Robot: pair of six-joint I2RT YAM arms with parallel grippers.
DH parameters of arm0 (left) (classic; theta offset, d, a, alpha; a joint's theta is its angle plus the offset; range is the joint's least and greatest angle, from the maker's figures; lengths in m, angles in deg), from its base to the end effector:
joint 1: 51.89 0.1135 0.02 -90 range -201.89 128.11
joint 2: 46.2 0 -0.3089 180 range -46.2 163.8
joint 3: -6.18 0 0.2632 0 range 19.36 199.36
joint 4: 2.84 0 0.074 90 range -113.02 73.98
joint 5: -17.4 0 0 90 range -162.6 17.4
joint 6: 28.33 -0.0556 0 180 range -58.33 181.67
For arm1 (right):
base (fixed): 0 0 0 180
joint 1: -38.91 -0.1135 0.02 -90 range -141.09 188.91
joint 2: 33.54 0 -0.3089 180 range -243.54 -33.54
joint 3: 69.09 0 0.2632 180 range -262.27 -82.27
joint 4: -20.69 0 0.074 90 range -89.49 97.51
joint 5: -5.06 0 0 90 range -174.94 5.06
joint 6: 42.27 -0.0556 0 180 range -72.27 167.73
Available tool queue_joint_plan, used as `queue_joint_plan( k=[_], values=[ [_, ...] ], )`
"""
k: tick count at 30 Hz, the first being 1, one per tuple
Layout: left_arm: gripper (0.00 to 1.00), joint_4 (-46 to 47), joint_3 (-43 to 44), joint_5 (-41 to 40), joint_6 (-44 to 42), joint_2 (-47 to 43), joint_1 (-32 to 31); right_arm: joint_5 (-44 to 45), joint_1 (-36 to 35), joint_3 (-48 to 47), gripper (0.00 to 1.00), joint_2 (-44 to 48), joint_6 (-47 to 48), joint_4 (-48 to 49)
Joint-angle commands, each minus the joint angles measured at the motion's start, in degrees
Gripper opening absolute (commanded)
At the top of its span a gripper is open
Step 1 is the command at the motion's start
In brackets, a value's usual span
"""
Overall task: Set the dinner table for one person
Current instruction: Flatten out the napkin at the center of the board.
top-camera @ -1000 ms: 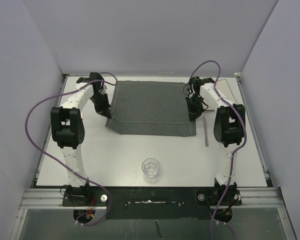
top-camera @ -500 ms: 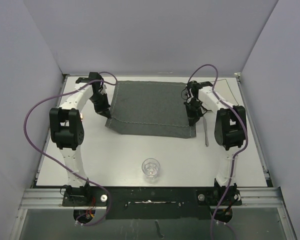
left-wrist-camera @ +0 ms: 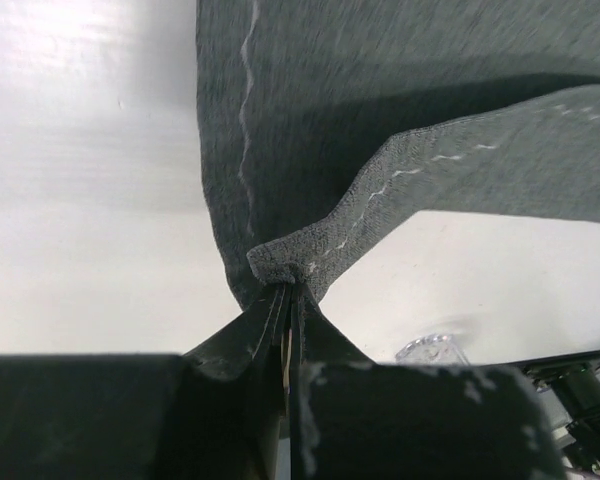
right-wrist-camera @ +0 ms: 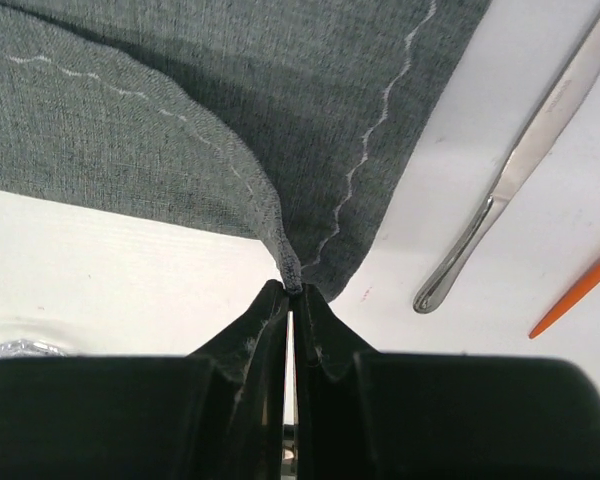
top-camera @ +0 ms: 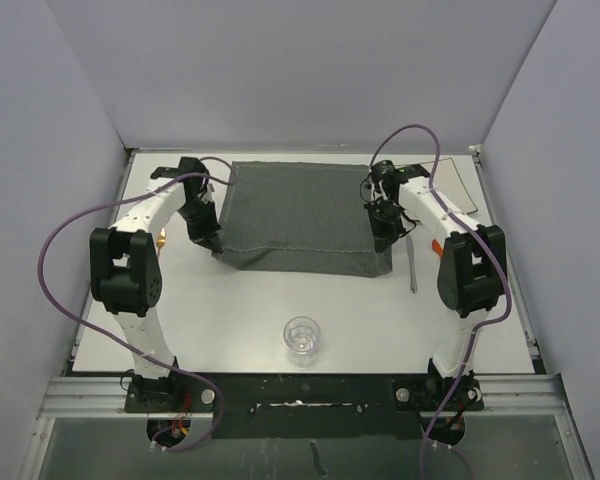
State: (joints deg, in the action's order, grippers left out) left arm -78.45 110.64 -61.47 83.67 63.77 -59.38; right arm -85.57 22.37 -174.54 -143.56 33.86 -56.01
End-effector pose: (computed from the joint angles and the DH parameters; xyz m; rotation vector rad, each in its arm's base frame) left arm 0.4025 -0.0637 0.2515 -0.3590 3.0008 -0.3445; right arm 0.3907 0.1167 0.2547 -0.0711 2.9957 0.0759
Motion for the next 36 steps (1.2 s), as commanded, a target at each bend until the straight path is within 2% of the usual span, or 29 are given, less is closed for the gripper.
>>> queue_joint_plan(
  k=[1,7,13,21,27,36],
  values=[
    [0.0,-0.8,-5.42,-2.47,2.8,-5.32,-1.83,-0.4,-2.71,1.02,0.0,4.69,0.22,-1.34],
    [0.0,0.58,-14.36,-5.15,7.55,-5.88,-5.7,0.81,-7.84,3.18,0.0,5.56,-3.55,-4.52],
    [0.0,2.46,-19.81,-6.03,9.83,-4.35,-6.49,4.09,-11.74,11.3,0.0,6.49,-9.94,-4.42],
    [0.0,2.77,-21.11,-7.44,11.13,-1.46,-6.22,10.23,-14.69,19.72,0.0,9.65,-18.41,-6.84],
    [0.0,3.0,-20.94,-7.68,11.64,0.21,-6.27,15.31,-15.34,22.57,0.0,11.47,-23.11,-10.27],
    [0.0,3.57,-23.62,-9.91,11.42,0.91,-4.07,21.86,-14.82,24.3,0.0,8.86,-27.14,-12.55]
  ],
)
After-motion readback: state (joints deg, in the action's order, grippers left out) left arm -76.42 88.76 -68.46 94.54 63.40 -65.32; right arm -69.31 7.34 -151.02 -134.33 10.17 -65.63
